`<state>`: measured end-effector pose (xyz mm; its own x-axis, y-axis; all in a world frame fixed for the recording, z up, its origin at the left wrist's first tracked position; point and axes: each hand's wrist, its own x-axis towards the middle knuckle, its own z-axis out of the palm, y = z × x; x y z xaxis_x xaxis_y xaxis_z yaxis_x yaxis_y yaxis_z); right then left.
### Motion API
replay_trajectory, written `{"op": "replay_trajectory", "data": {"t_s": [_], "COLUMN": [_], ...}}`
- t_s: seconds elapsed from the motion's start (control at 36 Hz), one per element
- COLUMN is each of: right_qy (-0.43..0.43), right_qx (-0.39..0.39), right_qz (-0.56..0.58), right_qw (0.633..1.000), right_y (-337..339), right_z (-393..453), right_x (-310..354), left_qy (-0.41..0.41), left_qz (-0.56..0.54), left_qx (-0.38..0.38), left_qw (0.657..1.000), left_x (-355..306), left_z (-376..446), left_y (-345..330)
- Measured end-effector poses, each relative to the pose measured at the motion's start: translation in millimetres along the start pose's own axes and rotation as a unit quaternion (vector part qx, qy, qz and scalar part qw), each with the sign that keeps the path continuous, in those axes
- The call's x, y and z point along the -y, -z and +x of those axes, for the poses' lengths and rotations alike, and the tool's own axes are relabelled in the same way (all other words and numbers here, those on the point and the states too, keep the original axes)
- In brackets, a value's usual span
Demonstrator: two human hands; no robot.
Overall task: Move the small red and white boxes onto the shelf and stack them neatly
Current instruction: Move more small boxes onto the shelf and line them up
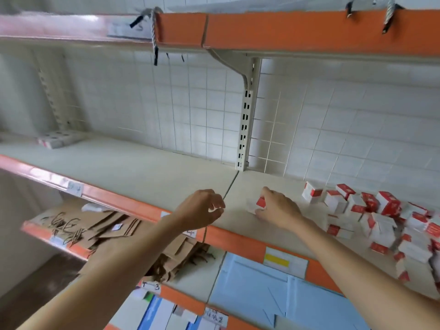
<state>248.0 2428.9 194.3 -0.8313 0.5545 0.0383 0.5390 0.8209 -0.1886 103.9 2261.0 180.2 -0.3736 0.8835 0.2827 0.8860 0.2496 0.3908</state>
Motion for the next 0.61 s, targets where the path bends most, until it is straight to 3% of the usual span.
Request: {"op": "replay_trajectory", "data": {"t_s": [0.25, 0.61], "right_qy": [0.093, 0.263], "right_qx": [-0.004, 0.032], "right_qz": [0.045, 0.085], "right_qw": [0.995, 0.961], "right_y": [-5.6, -71.8], "right_z": [21.1, 44.5], "right_x": [134.9, 393.1], "left_qy": [0.046, 0.182], "left_qz": [0.055, 0.171], "left_qx": [-0.021, -0.034], "left_qw": [0.997, 0.968], "left_x": [77.2, 235.5], "left_z": [-64.0, -240.5], "left_y": [67.5, 193.7]}}
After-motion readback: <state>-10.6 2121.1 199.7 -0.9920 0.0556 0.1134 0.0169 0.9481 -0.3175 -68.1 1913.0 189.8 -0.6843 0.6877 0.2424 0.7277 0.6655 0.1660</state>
